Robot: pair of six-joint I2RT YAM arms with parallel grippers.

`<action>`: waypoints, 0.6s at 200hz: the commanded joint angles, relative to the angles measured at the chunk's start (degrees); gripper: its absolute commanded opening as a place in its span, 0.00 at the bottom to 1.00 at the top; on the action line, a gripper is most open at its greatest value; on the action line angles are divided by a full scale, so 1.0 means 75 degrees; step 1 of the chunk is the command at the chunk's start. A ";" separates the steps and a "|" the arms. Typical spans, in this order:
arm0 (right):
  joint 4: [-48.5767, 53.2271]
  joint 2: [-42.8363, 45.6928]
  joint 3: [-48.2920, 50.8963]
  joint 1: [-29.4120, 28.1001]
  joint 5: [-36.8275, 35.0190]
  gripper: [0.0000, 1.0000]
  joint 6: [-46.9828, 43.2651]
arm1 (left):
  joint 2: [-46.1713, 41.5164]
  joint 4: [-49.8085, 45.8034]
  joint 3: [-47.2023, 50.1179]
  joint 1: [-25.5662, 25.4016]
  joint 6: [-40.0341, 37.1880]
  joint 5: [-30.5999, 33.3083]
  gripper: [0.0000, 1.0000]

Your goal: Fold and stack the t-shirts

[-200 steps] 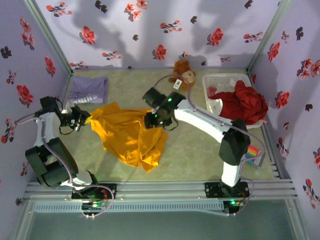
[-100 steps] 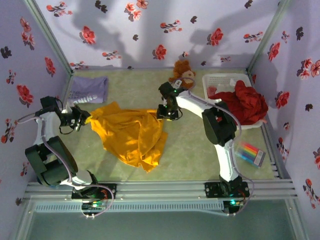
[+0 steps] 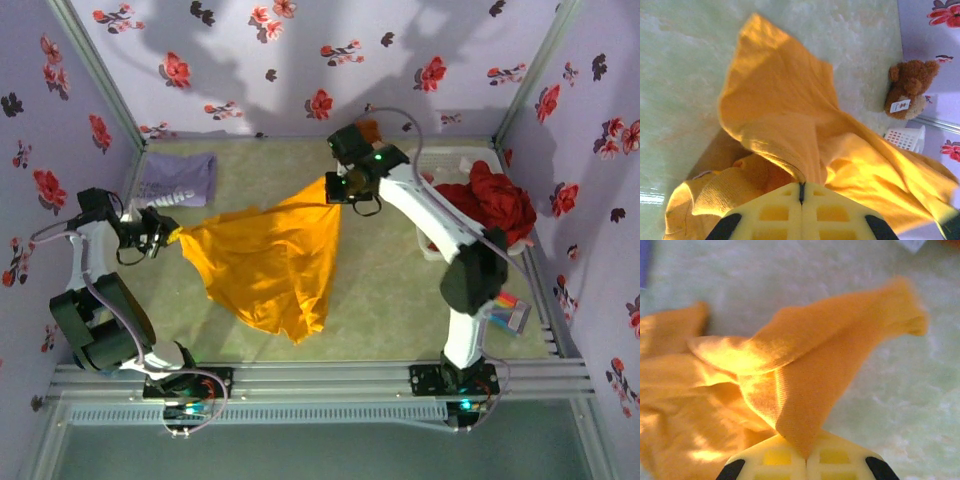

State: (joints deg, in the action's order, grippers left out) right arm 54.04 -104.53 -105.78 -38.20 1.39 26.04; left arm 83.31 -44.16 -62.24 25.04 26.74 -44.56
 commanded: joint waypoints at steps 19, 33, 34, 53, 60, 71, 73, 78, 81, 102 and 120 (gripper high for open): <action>0.0100 0.0543 0.2078 -0.1990 0.1236 0.49 0.0957 | 0.0052 -0.0136 -0.0132 0.0034 -0.0226 -0.0100 0.00; -0.0431 0.0975 0.2755 -0.2244 0.1144 0.63 0.1430 | 0.0024 -0.0100 -0.0020 0.0037 -0.0236 -0.0105 0.00; -0.0479 0.1011 0.2799 -0.2244 0.1147 0.64 0.1463 | 0.0024 -0.0100 -0.0015 0.0037 -0.0237 -0.0105 0.00; -0.0941 0.1627 0.3207 -0.2150 0.1083 0.68 0.1861 | 0.0030 -0.0101 0.0093 0.0028 -0.0284 -0.0094 0.00; -0.0913 0.1763 0.3188 -0.2059 0.1052 0.68 0.1883 | 0.0033 -0.0089 0.0127 0.0035 -0.0284 -0.0094 0.00; -0.0795 0.1882 0.3066 -0.1884 0.1069 0.68 0.1813 | 0.0036 -0.0077 0.0163 0.0037 -0.0302 -0.0086 0.00; -0.0772 0.1897 0.3056 -0.1863 0.1066 0.68 0.1795 | 0.0028 -0.0077 0.0165 0.0037 -0.0306 -0.0083 0.00; -0.0701 0.1913 0.2987 -0.1770 0.1069 0.68 0.1737 | 0.0029 -0.0066 0.0182 0.0031 -0.0308 -0.0083 0.00; -0.0646 0.1924 0.2954 -0.1723 0.1069 0.67 0.1705 | 0.0031 -0.0065 0.0188 0.0033 -0.0308 -0.0077 0.00; -0.0450 0.1865 0.2962 -0.1358 0.1092 0.65 0.1605 | 0.0017 -0.0048 0.0279 0.0035 -0.0302 -0.0075 0.00; -0.0418 0.1691 0.3149 -0.1131 0.0957 0.62 0.1619 | -0.0009 0.0017 0.0381 0.0037 -0.0284 -0.0083 0.00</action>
State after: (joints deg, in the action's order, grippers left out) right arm 49.89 -90.78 -82.70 -48.42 9.43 37.36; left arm 83.31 -44.12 -60.62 25.04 26.15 -44.56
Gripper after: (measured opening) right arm 0.638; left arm 0.055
